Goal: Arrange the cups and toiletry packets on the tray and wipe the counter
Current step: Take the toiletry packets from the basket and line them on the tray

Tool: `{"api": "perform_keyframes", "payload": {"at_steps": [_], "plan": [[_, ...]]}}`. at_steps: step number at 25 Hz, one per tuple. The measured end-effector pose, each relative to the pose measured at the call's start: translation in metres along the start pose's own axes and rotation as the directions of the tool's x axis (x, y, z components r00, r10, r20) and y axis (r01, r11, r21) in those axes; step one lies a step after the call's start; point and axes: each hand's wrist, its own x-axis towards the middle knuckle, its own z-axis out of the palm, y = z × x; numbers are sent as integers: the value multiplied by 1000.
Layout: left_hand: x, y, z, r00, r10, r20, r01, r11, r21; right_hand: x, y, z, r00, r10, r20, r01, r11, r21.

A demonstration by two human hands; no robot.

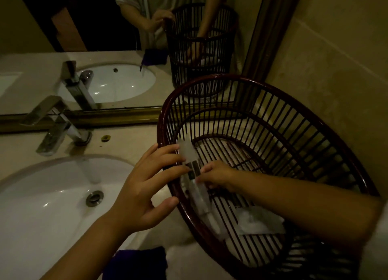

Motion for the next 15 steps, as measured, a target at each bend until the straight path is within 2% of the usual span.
{"api": "perform_keyframes", "payload": {"at_steps": [3,7,12,15], "plan": [[2,2,-1,1000,3,25,-4,1000,26,8,17,22,992,87,-86,-99,986,-138],[8,7,2,999,-13,45,13,1000,7,15,20,30,973,66,-222,-146,921,-362],[5,3,1,999,-7,35,7,1000,6,13,32,35,959,176,-222,-250,895,-370],[7,3,2,998,-1,55,1,1000,3,11,24,28,961,191,-200,-257,881,-397]]}}
